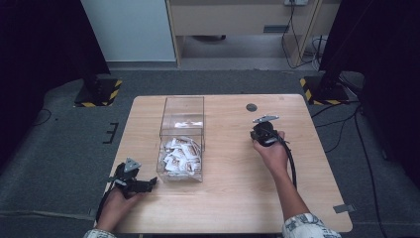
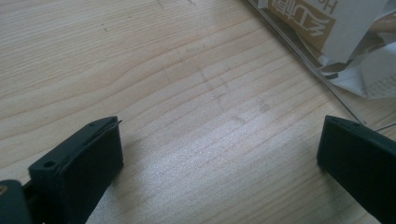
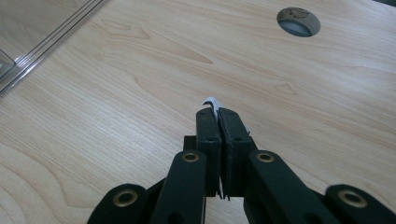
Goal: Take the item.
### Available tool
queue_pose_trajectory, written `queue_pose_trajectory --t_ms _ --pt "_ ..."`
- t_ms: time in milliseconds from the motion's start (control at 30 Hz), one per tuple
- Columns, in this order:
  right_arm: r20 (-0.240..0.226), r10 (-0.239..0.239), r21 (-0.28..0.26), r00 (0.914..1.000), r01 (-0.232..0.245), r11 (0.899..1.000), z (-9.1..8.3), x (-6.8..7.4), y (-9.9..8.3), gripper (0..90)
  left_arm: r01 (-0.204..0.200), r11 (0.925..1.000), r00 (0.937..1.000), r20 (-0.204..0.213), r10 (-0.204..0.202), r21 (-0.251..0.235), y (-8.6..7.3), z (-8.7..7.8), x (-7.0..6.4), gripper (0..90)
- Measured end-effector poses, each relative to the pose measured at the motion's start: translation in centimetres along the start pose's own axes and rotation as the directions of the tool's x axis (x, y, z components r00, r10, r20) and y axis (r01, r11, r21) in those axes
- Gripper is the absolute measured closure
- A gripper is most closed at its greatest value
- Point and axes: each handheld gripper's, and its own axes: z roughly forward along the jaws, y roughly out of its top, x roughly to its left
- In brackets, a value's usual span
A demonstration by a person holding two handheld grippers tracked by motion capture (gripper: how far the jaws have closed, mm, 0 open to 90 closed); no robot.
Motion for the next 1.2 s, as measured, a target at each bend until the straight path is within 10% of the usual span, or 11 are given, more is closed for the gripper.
queue_pose_trajectory --t_ms 1200 --pt "-0.043 0.025 0.004 0.9988 -0.025 1.0 0.9 1.6 -0.5 66.8 0.001 1.0 1.0 -0.001 -0.001 0.0 0.0 0.0 0.0 0.0"
